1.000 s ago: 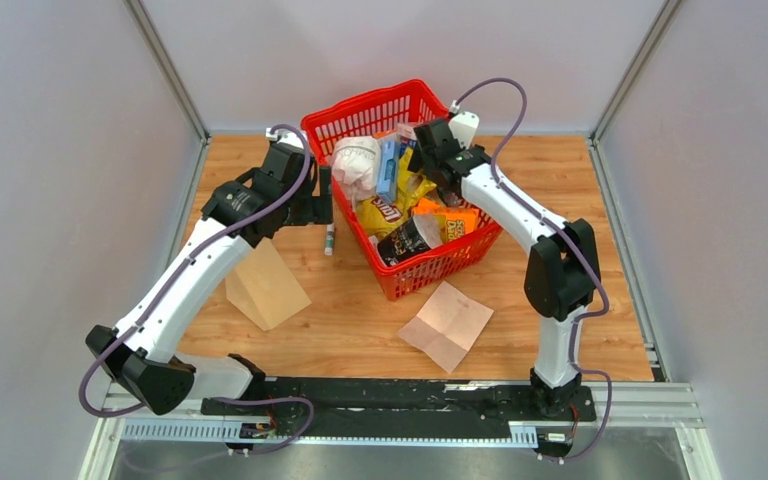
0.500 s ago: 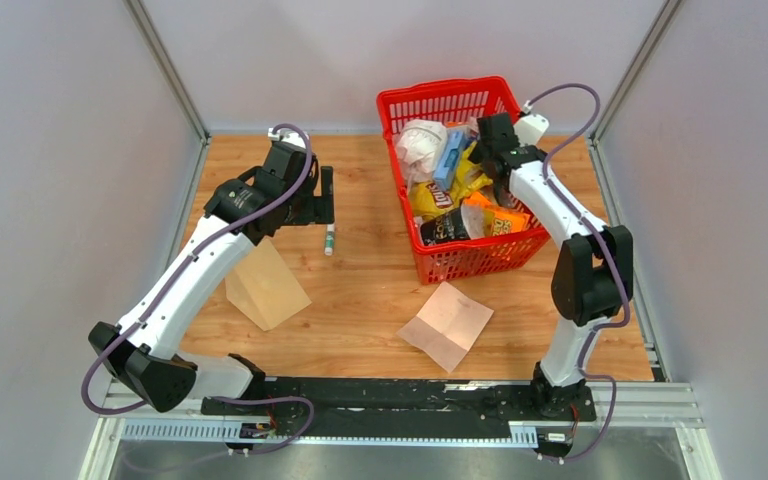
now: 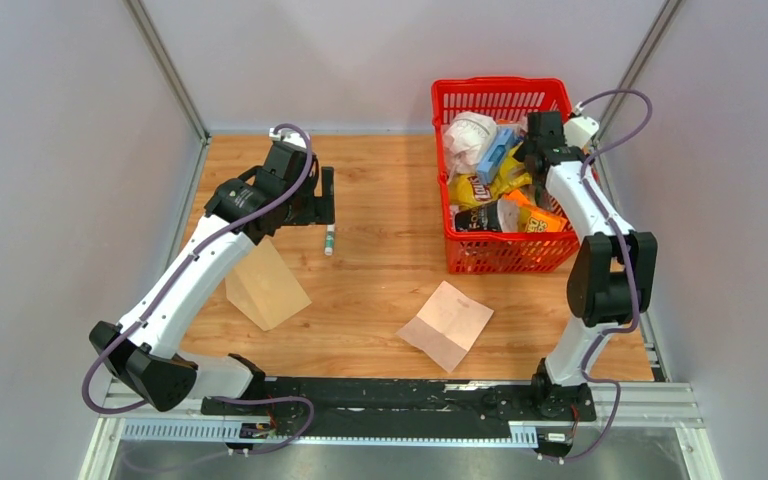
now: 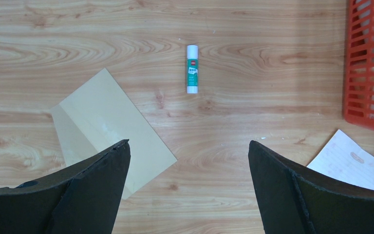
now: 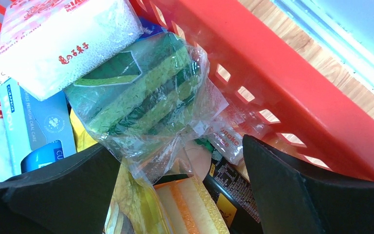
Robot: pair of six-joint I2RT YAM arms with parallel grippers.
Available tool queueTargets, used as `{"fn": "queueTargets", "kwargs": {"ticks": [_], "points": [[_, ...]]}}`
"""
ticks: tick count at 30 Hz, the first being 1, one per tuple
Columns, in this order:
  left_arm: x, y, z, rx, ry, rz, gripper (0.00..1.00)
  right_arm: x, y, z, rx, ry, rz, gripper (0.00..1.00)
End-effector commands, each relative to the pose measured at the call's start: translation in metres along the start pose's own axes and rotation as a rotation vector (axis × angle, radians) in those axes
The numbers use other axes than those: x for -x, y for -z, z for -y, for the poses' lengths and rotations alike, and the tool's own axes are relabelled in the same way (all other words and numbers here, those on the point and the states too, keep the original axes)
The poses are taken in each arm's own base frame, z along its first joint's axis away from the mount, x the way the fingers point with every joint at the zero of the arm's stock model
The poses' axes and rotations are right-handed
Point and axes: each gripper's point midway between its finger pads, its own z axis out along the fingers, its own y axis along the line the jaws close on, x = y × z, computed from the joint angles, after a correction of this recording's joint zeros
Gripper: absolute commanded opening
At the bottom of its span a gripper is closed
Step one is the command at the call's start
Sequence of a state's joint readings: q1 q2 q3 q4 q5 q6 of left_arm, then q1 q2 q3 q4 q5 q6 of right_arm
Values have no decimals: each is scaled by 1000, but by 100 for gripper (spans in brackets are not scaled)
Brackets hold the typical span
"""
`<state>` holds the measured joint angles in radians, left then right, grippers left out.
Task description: Place the letter into the envelope and seal it
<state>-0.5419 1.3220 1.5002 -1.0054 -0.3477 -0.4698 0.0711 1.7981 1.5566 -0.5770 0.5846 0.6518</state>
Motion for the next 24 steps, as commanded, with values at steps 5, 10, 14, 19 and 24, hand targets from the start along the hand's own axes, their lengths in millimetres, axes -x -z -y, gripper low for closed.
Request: {"fn": "queueTargets", "kwargs": {"ticks": [5, 10, 14, 19, 24], "points": [[0, -2, 2, -16, -1, 3, 97, 71, -14, 82, -214, 7, 145, 100], [0, 0, 0, -15, -2, 7, 97, 83, -20, 106, -251, -1, 148, 100], [1, 1, -1, -18, -2, 12, 97, 94, -25, 121, -269, 11, 153, 100], [0, 1, 1, -25, -2, 4, 97, 110, -30, 129, -271, 51, 162, 100], [3, 4, 0, -24, -15, 8, 97, 126, -44, 128, -237, 24, 137, 100]]}}
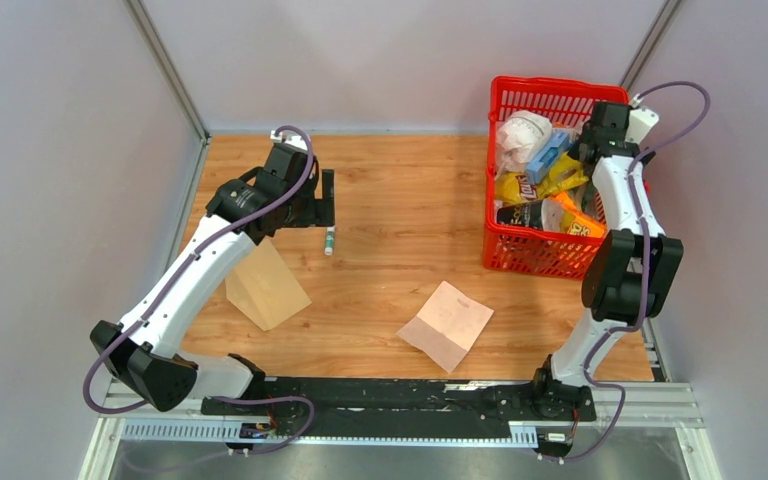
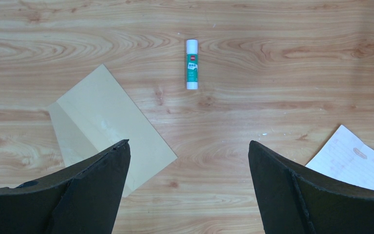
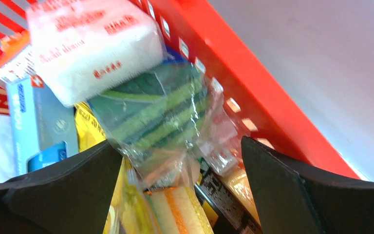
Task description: Place the letter into the envelope and seal it
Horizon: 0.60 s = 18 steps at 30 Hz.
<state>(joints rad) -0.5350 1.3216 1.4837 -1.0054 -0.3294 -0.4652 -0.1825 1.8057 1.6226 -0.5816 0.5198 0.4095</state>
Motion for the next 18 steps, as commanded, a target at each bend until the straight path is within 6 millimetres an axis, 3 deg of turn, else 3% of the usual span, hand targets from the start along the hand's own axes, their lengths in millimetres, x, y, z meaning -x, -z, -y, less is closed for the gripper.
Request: {"fn": "queueTargets", "kwargs": {"ticks": [1, 4, 7, 18], "points": [[9, 8, -1, -12, -14, 30, 97, 57, -14, 38, -117, -45, 99, 100], [9, 10, -3, -7, -19, 29, 97, 60, -20, 33, -122, -37, 80, 100], [7, 9, -3, -6, -17, 26, 97, 62, -14, 27, -95, -49, 68, 100], [5, 6, 1, -28, -7, 20, 97, 95, 46, 9, -28, -56, 112, 100]]}}
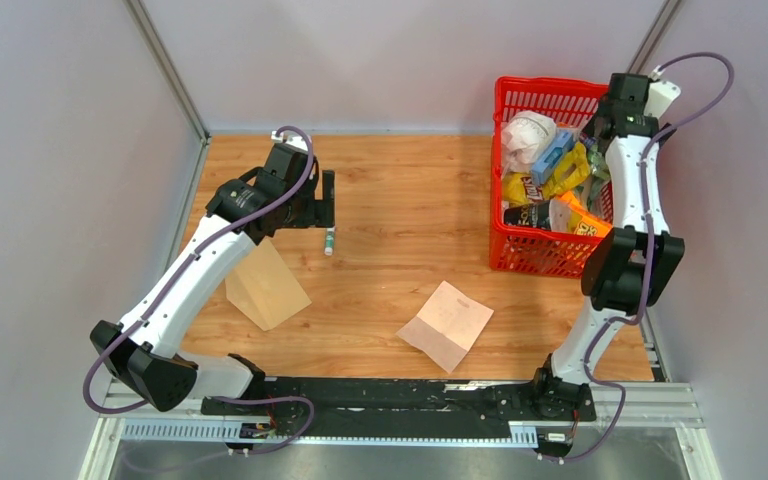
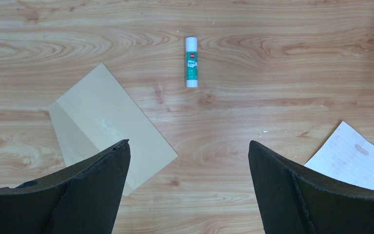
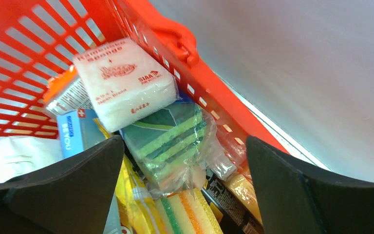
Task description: Place the letter into the envelope and seal it
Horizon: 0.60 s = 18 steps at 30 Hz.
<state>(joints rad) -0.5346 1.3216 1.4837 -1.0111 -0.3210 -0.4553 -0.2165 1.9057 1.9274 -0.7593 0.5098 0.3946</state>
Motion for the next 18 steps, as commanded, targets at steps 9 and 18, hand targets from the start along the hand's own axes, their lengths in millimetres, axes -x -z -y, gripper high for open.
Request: {"fn": "queueTargets", "kwargs": {"ticks": [9, 18], "points": [[2, 6, 7, -61, 18, 27, 97, 38, 128, -26, 140, -11, 105, 100], [-2, 9, 8, -80, 37, 32, 97, -64, 246, -114, 552, 131, -17, 100]]}}
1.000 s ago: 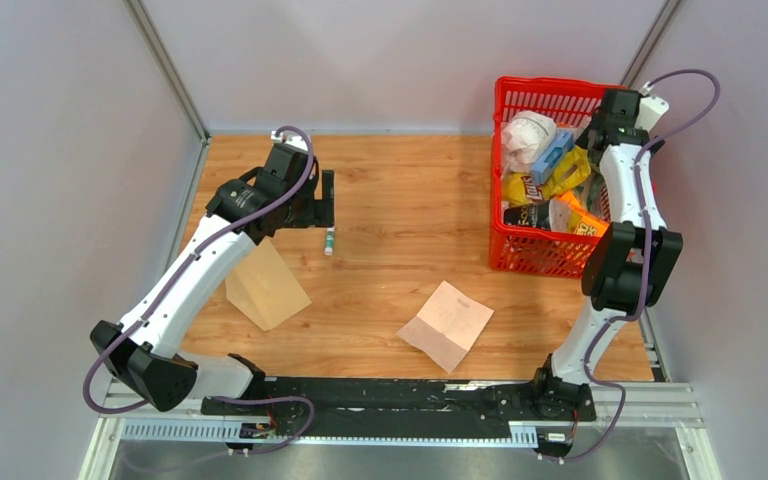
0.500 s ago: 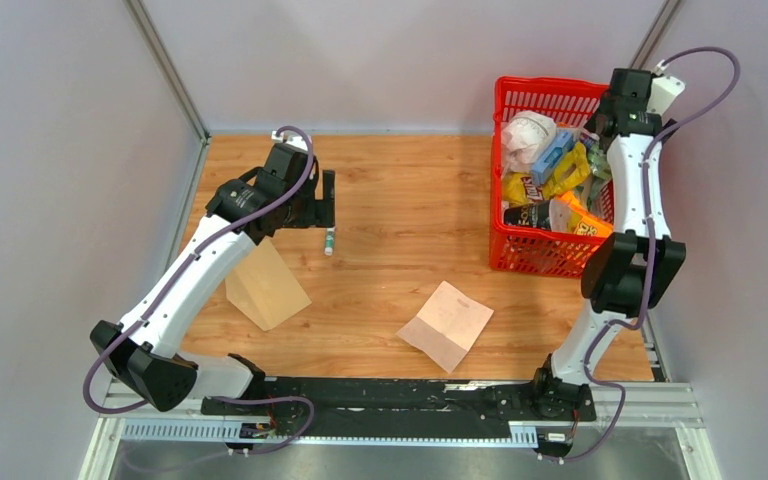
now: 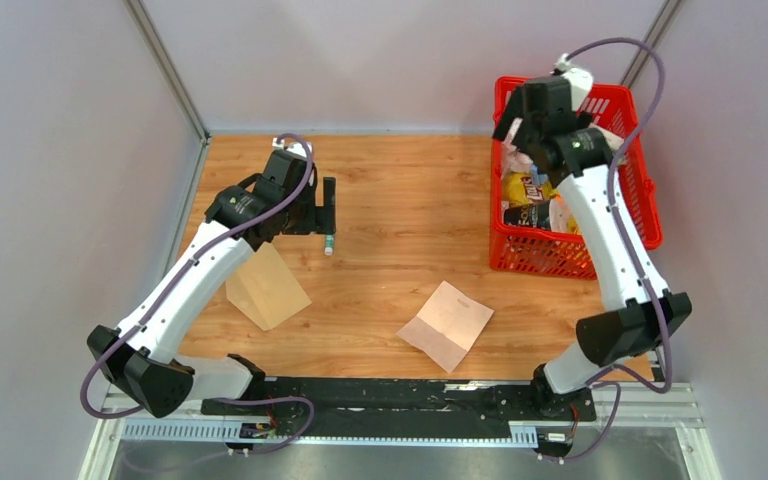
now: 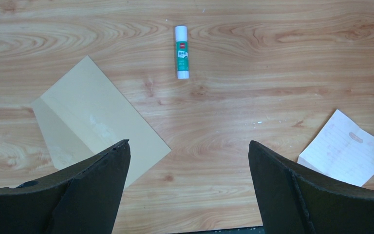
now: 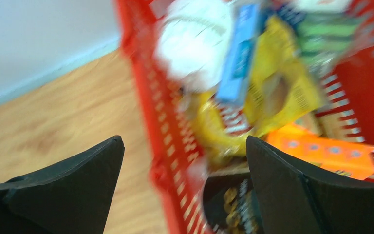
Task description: Place the letter into the envelope and seal it
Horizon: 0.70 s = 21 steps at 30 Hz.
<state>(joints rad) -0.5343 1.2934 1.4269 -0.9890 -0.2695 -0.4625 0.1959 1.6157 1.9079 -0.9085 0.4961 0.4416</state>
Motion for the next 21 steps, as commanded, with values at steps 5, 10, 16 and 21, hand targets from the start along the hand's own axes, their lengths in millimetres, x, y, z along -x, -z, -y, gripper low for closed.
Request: {"fn": "queueTargets", "kwargs": {"ticks": [5, 10, 16, 21], "points": [[14, 11, 5, -44, 31, 62, 97, -118, 55, -100, 318, 79, -200, 100], [13, 13, 4, -43, 31, 62, 97, -172, 49, -117, 343, 150, -305, 100], [11, 14, -1, -21, 24, 57, 97, -199, 30, -93, 232, 206, -329, 100], [10, 15, -3, -16, 21, 58, 97, -201, 31, -62, 167, 215, -312, 100]]}}
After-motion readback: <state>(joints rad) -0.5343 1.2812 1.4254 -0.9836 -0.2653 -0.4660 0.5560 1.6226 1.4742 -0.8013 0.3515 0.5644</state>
